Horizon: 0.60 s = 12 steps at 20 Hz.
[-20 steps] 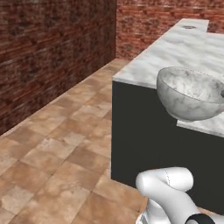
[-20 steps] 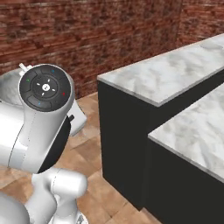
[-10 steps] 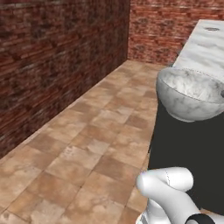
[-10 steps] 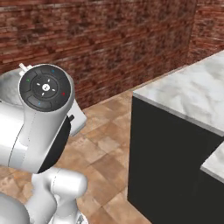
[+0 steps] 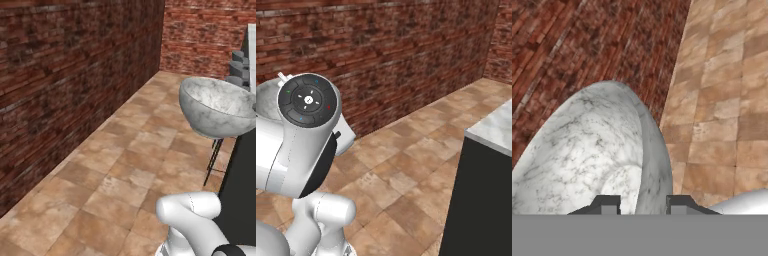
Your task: Move the bowls from the cabinet to the plates on the dining table.
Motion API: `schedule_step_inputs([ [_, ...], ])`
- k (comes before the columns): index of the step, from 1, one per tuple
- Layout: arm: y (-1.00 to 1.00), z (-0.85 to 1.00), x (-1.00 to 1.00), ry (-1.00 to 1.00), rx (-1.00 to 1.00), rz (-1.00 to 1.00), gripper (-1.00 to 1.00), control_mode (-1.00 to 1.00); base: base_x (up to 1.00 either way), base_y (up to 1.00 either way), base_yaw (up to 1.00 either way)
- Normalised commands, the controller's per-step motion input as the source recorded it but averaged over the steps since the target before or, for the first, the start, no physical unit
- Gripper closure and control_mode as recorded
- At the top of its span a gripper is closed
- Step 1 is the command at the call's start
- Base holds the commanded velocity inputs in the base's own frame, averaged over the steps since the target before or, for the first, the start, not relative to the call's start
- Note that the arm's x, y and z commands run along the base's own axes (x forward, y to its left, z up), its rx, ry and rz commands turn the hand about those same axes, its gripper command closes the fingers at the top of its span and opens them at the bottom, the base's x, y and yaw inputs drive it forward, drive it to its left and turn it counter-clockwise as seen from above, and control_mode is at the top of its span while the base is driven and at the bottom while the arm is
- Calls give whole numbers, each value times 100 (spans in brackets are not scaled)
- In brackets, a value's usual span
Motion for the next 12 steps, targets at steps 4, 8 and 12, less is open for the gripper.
schedule_step_inputs([
  [4,0,0,0,0,0,0,100,100,100,100,-4],
  [8,0,0,0,0,0,0,100,100,100,100,-12],
  [12,0,0,0,0,0,0,100,100,100,100,-22],
])
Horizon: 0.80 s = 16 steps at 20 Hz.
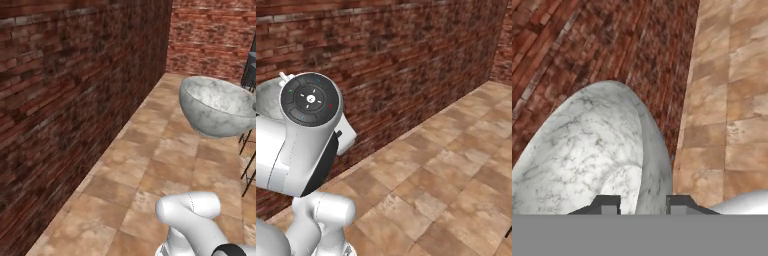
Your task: Move the bowls from the cabinet to the plates on the dining table.
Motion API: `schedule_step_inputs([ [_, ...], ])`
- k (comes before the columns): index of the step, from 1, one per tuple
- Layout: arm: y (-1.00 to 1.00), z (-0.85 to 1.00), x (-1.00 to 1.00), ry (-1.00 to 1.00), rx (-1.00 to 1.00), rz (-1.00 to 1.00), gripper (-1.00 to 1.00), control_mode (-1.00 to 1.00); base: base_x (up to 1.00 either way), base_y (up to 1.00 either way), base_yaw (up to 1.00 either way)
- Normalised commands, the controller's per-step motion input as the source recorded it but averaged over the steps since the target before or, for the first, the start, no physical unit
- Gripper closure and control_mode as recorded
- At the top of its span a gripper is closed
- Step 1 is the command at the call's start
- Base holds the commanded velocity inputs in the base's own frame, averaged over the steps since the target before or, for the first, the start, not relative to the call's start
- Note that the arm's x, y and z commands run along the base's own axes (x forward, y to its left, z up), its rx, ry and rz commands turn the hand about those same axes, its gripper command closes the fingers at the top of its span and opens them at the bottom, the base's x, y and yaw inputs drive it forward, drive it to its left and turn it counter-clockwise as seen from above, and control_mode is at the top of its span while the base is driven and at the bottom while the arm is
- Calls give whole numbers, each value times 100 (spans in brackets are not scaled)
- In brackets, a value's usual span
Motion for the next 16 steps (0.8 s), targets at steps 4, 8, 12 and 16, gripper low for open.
schedule_step_inputs([
  [4,0,0,0,0,0,0,100,100,100,100,-28],
  [8,0,0,0,0,0,0,100,100,100,85,-41],
  [12,0,0,0,0,0,0,100,100,100,67,-52],
  [16,0,0,0,0,0,0,100,100,100,66,-57],
])
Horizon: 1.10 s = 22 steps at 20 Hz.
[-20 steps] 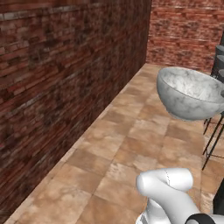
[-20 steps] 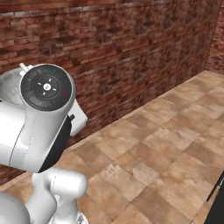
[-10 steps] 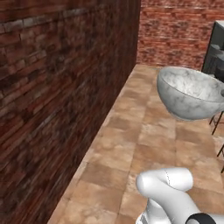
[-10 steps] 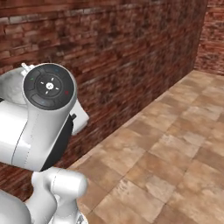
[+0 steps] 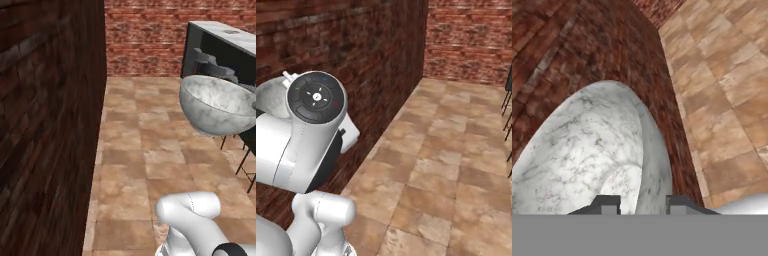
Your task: Move the bowls from the cabinet to the plates on the dining table.
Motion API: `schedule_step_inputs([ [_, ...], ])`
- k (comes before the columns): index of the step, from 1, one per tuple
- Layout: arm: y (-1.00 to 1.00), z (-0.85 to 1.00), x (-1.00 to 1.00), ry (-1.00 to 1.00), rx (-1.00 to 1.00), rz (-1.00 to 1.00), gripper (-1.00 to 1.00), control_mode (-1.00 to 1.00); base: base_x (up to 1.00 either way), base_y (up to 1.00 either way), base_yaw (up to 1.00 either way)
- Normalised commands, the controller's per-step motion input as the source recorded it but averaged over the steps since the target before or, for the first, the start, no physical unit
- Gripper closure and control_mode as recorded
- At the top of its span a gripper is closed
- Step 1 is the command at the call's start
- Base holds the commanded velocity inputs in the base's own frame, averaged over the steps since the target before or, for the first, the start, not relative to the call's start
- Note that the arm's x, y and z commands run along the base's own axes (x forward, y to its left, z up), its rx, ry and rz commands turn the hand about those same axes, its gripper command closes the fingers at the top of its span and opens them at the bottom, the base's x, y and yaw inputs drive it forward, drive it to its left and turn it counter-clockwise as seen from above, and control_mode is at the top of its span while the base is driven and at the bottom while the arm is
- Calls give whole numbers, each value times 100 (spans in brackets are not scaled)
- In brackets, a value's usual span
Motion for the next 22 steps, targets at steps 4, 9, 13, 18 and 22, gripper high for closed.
schedule_step_inputs([
  [4,0,0,0,0,0,0,100,100,100,75,-54],
  [9,0,0,0,0,0,0,100,100,100,82,-49],
  [13,0,0,0,0,0,0,100,100,100,75,-51],
  [18,0,0,0,0,0,0,100,100,100,72,-51],
  [22,0,0,0,0,0,0,100,100,100,71,-51],
])
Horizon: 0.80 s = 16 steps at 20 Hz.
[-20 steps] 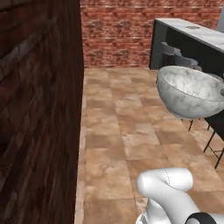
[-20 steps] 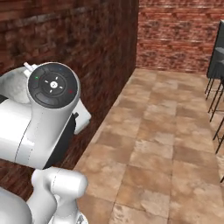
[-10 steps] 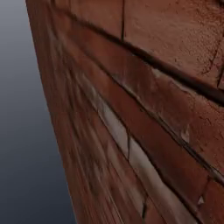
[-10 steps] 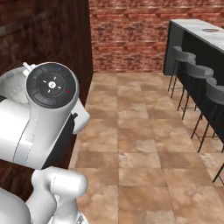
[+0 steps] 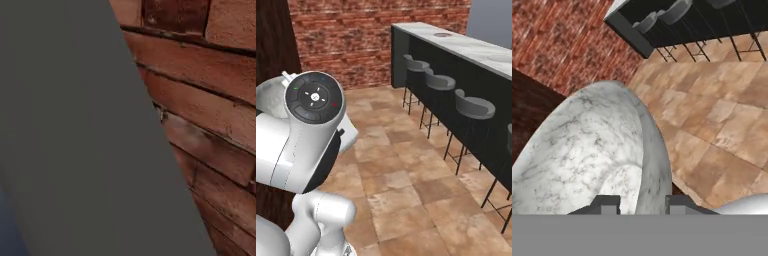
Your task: Move the bowls from the cabinet to the plates on the dining table.
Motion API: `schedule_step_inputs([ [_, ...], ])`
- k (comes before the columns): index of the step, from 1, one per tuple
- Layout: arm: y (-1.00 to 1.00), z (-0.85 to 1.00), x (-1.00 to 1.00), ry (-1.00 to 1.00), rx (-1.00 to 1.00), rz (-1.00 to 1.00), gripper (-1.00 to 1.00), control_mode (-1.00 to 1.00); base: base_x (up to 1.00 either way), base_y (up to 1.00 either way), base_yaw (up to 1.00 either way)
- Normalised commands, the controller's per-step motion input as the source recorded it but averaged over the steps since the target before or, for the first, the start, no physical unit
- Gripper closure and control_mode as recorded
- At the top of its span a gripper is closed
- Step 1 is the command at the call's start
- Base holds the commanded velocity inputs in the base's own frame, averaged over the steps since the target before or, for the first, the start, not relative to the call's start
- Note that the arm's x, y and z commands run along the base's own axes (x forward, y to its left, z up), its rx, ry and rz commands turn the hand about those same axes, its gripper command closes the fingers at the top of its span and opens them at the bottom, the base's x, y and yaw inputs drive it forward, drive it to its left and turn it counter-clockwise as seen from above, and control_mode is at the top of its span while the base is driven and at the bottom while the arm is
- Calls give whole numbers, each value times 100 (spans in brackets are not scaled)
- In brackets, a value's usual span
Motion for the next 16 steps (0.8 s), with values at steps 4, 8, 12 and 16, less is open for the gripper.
schedule_step_inputs([
  [4,0,0,0,0,0,0,100,100,100,81,-46],
  [8,0,0,0,0,0,0,100,100,100,100,-33],
  [12,0,0,0,0,0,0,100,100,100,100,-27],
  [16,0,0,0,0,0,0,100,100,100,100,-23],
])
